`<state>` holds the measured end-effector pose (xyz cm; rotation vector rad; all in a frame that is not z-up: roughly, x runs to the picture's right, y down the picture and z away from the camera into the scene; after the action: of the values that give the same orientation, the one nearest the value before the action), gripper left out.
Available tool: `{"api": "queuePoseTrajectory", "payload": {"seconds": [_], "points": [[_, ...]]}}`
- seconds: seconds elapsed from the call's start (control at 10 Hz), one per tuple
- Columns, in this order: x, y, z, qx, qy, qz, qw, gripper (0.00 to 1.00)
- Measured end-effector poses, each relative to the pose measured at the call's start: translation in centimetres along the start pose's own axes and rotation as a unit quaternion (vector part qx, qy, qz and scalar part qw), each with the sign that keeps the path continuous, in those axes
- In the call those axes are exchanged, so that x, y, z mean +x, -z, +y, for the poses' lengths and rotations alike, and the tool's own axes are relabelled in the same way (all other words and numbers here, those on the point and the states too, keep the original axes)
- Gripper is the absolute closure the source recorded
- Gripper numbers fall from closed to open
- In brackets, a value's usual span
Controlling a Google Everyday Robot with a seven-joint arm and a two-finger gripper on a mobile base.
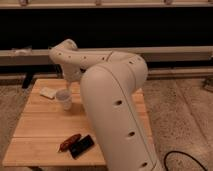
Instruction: Place the ceramic cup in the ceramic bowl
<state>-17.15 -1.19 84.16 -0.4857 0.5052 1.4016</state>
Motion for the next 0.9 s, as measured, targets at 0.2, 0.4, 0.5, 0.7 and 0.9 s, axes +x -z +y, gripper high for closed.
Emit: {"api": "queuePoseTrajectory", "payload": {"seconds": [0.2,0.4,0.5,0.7,0.9], "points": [[0.04,-0.12,0.07,0.0,0.0,-0.001,1.0,0.35],[0.01,-0.24,0.21,0.0,0.0,-0.002,1.0,0.35],[0.03,-0.32,0.2,0.0,0.0,-0.002,1.0,0.35],[0.05,-0.37,0.28,0.0,0.0,-0.003,1.0,0.35],[0.01,-0.65,0.38,0.0,0.0,-0.003,1.0,0.35]]}}
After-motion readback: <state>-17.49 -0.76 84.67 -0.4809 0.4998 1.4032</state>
